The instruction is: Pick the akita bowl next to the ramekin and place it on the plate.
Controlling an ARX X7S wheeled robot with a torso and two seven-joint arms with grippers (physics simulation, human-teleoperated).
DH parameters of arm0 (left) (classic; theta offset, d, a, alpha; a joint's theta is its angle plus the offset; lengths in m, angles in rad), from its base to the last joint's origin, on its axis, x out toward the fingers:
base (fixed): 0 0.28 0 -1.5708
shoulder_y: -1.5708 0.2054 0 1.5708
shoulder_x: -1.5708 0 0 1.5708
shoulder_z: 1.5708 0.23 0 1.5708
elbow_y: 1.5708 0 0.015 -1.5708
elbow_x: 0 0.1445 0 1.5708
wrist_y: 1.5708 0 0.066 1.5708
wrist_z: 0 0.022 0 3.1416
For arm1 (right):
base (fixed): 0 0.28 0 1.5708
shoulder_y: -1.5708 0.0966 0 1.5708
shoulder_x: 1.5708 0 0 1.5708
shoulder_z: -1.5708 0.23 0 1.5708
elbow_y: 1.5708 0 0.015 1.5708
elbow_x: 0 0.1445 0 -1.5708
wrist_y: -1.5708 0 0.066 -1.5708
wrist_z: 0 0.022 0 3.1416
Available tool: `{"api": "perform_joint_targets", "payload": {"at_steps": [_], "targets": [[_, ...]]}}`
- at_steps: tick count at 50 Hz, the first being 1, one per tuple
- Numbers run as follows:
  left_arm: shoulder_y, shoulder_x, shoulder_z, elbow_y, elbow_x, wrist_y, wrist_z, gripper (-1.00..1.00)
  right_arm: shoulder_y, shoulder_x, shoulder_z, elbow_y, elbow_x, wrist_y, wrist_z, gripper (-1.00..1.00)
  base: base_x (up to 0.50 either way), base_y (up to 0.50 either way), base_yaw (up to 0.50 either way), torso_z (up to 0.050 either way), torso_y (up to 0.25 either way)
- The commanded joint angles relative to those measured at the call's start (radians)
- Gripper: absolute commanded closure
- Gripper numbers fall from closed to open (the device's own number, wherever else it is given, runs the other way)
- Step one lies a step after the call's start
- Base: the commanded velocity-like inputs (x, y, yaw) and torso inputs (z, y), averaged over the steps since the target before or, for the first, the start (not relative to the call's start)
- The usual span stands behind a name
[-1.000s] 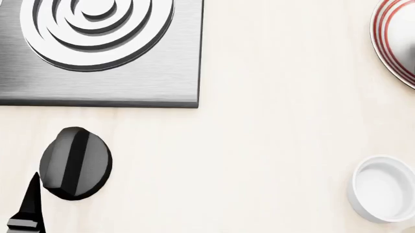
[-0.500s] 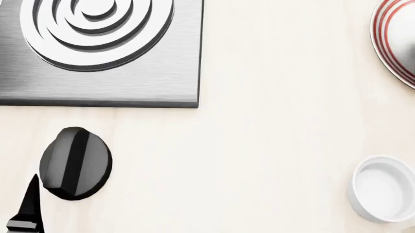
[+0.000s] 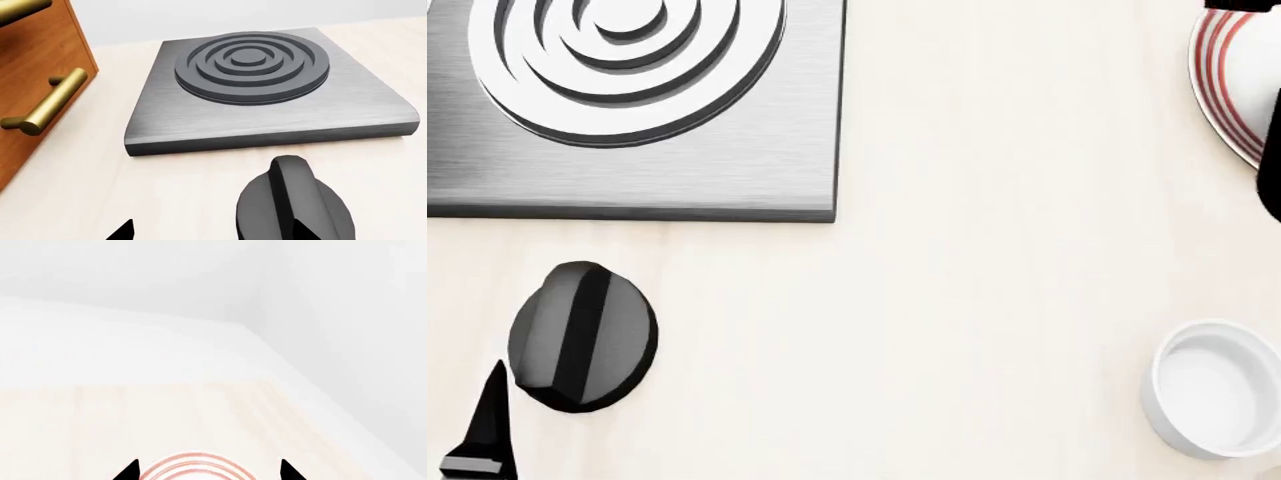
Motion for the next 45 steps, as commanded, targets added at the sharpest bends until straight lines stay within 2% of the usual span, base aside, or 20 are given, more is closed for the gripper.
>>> {"api": "perform_joint_targets", "payload": {"at_steps": [1, 27, 45], "targets": [[0.0, -0.002, 0.002, 0.001, -0.001, 0.001, -0.003, -1.0, -0.078, 0.031, -0.001, -0.199, 0.03, 0.029, 0.064, -1.0, 0.0, 0.0, 0.0, 0.0, 0.0], [0.004, -0.007, 0.002, -0.004, -0.003, 0.009, -0.005, -1.0, -0.316, 0.08, 0.013, -0.476, -0.005, -0.117, 0.16, -1.0, 0.0, 0.0, 0.0, 0.0, 0.0], [0.009, -0.006, 0.009, -0.015, 0.007, 0.02, -0.002, -1.0, -0.43, 0.079, -0.014, -0.582, -0.073, -0.206, 0.201, -1.0, 0.0, 0.0, 0.0, 0.0, 0.0]]}}
